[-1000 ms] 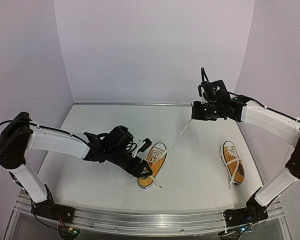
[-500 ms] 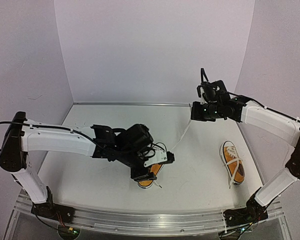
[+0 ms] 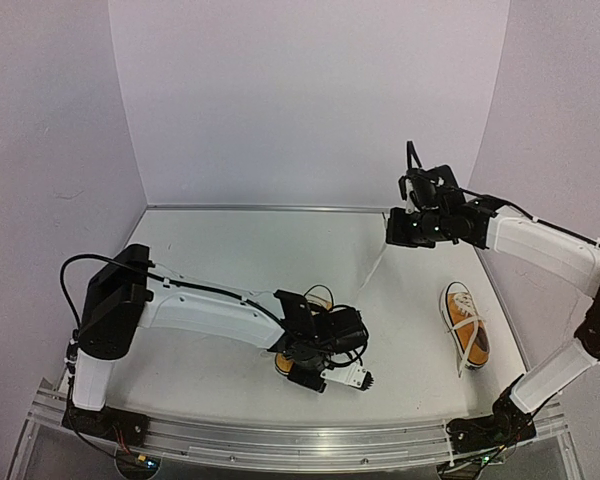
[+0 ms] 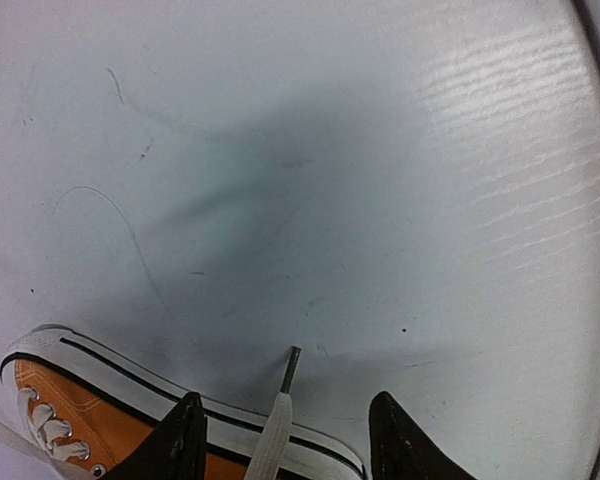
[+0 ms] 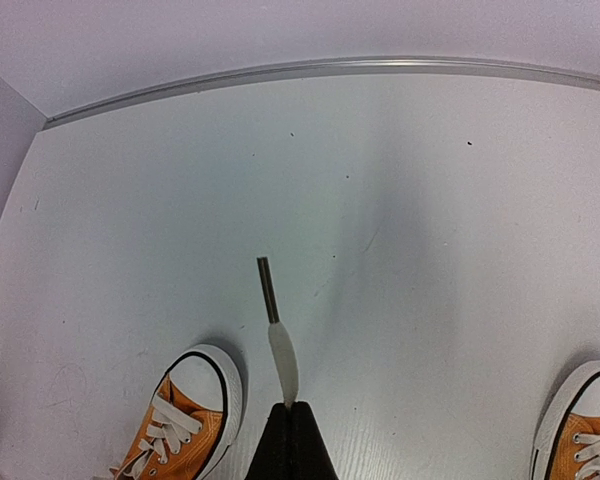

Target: Tie the shoes

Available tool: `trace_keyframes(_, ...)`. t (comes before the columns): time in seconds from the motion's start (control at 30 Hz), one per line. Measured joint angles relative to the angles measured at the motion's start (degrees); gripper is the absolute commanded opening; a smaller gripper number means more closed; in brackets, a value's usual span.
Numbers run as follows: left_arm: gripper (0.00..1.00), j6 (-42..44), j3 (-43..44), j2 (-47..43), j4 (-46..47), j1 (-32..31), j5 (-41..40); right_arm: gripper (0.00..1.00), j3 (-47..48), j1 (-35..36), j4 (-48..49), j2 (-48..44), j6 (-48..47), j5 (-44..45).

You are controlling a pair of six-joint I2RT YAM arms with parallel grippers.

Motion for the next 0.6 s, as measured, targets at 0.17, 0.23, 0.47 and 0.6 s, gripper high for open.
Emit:
trace_keyframes(0.17,0.37,2.67,2.4,3.29,-2.79,-0.1,-5.48,0.0,-0.29,-0.05,0.0,-0.15,0.01,-0.38)
trace_keyframes(0.23,0.3,3.74,3.68,4.59,-3.66,-0.13,-7.55,0.0,-0.39,-0.16,0.06,-0.21,-0.01,-0.46)
trace_keyframes(0.47,0.03,4.73,5.26,6.4,-4.75,-0.46,-12.32,0.0,-1.11,-0.9,0.02,-1.03,-0.01,-0.6)
trace_keyframes(0.6,0.0,3.86,6.65,6.33,-2.59,-0.49,-13.24,0.0,-1.38,-1.83,0.02,-1.58,-0.03,-0.6)
